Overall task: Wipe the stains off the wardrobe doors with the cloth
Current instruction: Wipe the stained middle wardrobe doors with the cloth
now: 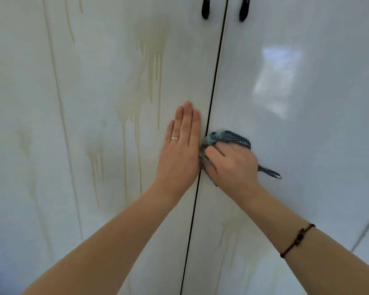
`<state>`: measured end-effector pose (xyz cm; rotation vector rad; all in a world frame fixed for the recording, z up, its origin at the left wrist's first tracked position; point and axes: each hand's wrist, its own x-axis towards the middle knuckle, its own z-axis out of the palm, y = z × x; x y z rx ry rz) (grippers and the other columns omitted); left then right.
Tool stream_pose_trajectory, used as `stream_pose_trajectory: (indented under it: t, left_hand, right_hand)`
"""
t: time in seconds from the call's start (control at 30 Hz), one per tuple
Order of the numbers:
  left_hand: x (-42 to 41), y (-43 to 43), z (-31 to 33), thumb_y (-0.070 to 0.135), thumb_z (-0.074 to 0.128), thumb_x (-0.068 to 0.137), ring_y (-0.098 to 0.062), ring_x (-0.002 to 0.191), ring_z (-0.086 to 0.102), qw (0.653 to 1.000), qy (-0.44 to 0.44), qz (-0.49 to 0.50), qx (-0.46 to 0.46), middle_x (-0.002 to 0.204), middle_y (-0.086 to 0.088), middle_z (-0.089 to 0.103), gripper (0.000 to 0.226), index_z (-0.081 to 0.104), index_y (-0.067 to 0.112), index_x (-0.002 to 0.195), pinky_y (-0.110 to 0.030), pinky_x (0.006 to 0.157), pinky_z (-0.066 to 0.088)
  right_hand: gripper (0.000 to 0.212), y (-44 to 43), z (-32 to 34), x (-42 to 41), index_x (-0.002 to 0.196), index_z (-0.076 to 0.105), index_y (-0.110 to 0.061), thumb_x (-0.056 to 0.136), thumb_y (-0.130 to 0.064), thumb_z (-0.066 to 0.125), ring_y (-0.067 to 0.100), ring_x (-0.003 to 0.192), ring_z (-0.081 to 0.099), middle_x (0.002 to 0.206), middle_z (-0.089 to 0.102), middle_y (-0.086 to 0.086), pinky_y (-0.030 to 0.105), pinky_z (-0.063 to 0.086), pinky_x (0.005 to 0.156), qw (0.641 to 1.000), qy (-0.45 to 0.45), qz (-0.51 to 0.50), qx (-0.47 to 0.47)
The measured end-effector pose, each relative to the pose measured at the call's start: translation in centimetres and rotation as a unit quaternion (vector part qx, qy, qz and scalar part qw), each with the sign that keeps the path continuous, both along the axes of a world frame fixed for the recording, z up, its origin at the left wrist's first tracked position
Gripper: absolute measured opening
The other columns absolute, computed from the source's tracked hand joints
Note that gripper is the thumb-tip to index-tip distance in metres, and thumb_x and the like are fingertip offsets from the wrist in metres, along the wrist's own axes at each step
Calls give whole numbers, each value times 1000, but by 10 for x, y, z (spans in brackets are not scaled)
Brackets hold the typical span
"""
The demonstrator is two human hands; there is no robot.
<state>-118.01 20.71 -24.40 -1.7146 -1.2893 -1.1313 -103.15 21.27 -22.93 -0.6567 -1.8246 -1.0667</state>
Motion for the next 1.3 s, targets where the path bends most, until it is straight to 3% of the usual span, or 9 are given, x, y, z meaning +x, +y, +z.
stream_pose_trajectory:
  t: [0.17,0.37,0.5,0.6,0.77,0.9,1.0,1.17,1.3]
  left_hand:
    - [-17,18,-36,3,16,93,-37,152,12,995,52,13,79,163,-24,13,62,20,-6,154,-48,121,24]
    - [-19,28,-52,3,9,92,-41,149,21,987,69,21,144,160,-28,21,64,24,-8,153,-49,118,31]
    - [-14,30,-48,2,14,90,-43,148,24,985,68,5,158,158,-29,24,63,28,-10,151,-51,117,32]
    - [-25,32,-42,3,17,92,-43,146,29,979,91,5,180,156,-30,29,60,33,-10,148,-49,115,36]
    - [-22,39,-53,-1,11,94,-41,147,28,977,66,-5,204,156,-28,30,60,34,-10,149,-49,117,34]
    - [-26,42,-46,-3,12,93,-40,147,27,973,66,-6,220,156,-28,29,60,34,-9,149,-49,117,34]
    - [-25,39,-47,-2,17,94,-41,146,30,974,57,-9,220,155,-28,31,58,35,-9,148,-49,117,34]
    - [-24,38,-48,-3,19,92,-44,143,34,972,68,-9,225,152,-32,35,57,37,-12,146,-50,115,36]
    - [-20,32,-51,-3,17,94,-45,144,32,974,71,-2,213,153,-33,33,56,34,-12,147,-50,117,34]
  right_hand:
    - [27,1,-25,11,84,59,-19,89,-42,71,23,61,58,70,60,-5,27,28,50,999,8,-43,-7]
    - [26,-13,-70,24,84,46,-27,94,-46,60,21,63,56,71,57,-8,28,35,48,988,92,-120,0]
    - [29,-5,-112,10,73,53,-25,92,-45,64,19,56,55,64,52,-6,26,28,48,990,-124,-53,33]
    - [29,2,-70,10,75,58,-23,94,-45,56,19,56,58,65,58,-5,26,34,45,973,-207,-73,76]
    - [25,5,22,3,78,41,-24,95,-39,50,27,66,57,67,54,-3,29,28,53,979,142,-131,72]
    - [21,9,36,-15,76,41,-22,92,-33,51,24,61,44,60,38,-5,28,16,50,968,197,-144,59]
    - [21,6,-8,-23,72,44,-24,85,-34,57,22,54,44,57,41,-7,23,12,48,974,155,-149,73]
    - [22,11,-143,-4,63,51,-19,71,-25,71,21,48,48,56,49,-1,26,31,45,993,-72,-71,65]
    - [28,13,-111,16,59,50,-21,69,-30,74,21,42,49,51,49,-2,22,25,45,985,-84,-120,93]
